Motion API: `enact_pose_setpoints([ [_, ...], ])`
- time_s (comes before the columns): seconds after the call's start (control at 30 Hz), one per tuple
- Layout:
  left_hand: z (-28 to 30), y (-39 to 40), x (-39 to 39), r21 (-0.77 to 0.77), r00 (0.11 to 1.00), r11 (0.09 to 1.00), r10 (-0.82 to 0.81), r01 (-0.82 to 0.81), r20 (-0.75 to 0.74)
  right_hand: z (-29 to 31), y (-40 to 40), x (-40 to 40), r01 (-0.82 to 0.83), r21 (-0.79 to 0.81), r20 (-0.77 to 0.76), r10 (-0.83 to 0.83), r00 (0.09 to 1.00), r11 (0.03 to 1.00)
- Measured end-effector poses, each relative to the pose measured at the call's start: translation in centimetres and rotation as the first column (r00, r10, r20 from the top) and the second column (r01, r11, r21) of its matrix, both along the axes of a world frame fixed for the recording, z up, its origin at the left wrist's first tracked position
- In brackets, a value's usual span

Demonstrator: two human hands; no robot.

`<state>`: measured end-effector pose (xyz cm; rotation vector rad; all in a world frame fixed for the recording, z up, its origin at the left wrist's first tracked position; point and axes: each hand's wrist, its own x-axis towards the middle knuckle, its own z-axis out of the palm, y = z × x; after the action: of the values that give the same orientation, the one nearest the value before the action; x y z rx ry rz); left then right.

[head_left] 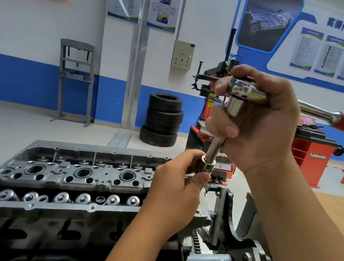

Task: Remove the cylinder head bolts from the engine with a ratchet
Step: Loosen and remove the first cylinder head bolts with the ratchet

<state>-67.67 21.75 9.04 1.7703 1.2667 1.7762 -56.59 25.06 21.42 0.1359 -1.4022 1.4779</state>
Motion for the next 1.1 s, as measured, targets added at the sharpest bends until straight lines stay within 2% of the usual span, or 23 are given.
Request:
enact_pose_setpoints([
  [0.07, 0.0, 0.1, 0.1, -0.009, 0.999, 1.000, -0.024, 0.025, 0.045, -0.2, 0.1, 0.3, 0.011, -0.022, -0.011, -0.011, 1.000, 1.000],
  [0.23, -0.3, 0.4, 0.6, 0.023, 0.992, 1.000, -0.012, 0.009, 0.129, -1.3, -0.8, -0.5, 0.261, 0.027, -0.044, -0.260, 0.965, 0.965],
  [0.3, -0.4, 0.4, 0.7, 0.037, 0.992, 0.999, 0.005, -0.010, 0.128, -0.9, -0.8, -0.7, 0.300, 0.055, -0.044, -0.298, 0.953, 0.952],
  [0.37, -0.4, 0.5, 0.5, 0.043, 0.993, 0.999, 0.013, -0.018, 0.118, -0.2, -0.4, -0.6, 0.205, 0.083, 0.021, -0.207, 0.978, 0.975],
  [0.47, -0.2, 0.3, 0.3, 0.050, 0.999, 0.998, -0.041, 0.040, 0.018, 0.7, 0.7, 0.1, -0.116, -0.005, 0.096, 0.116, 0.989, 0.993],
  [0.57, 0.0, 0.5, 0.3, 0.054, 1.000, 0.998, -0.026, 0.027, -0.012, 0.7, 1.4, 0.5, -0.197, -0.075, 0.070, 0.202, 0.977, 0.978],
  [0.63, -0.2, 0.8, 0.5, 0.052, 1.000, 0.998, 0.022, -0.022, 0.006, 0.3, 1.3, 0.4, -0.114, -0.052, 0.052, 0.116, 0.992, 0.992],
  [0.77, -0.3, 1.1, 0.8, 0.065, 0.997, 0.996, 0.065, -0.067, 0.036, -0.7, 0.7, -0.1, 0.187, 0.043, -0.017, -0.186, 0.982, 0.982],
  [0.83, -0.3, 1.0, 0.8, 0.085, 0.996, 0.993, 0.075, -0.079, 0.042, -0.5, 0.6, 0.0, 0.216, 0.051, -0.011, -0.216, 0.976, 0.975],
  [0.9, -0.3, 1.0, 0.8, 0.089, 0.997, 0.994, 0.060, -0.064, 0.038, 0.1, 0.9, 0.1, 0.116, 0.015, 0.039, -0.117, 0.992, 0.993],
  [1.0, 0.0, 0.8, 0.6, 0.024, 0.997, 0.999, -0.024, 0.022, 0.079, 1.0, 1.5, 0.2, -0.139, -0.108, 0.077, 0.148, 0.986, 0.984],
  [1.1, 0.2, 0.8, 0.4, -0.021, 0.988, 0.998, -0.063, 0.066, 0.138, 0.9, 1.7, 0.0, -0.168, -0.114, 0.068, 0.176, 0.982, 0.979],
])
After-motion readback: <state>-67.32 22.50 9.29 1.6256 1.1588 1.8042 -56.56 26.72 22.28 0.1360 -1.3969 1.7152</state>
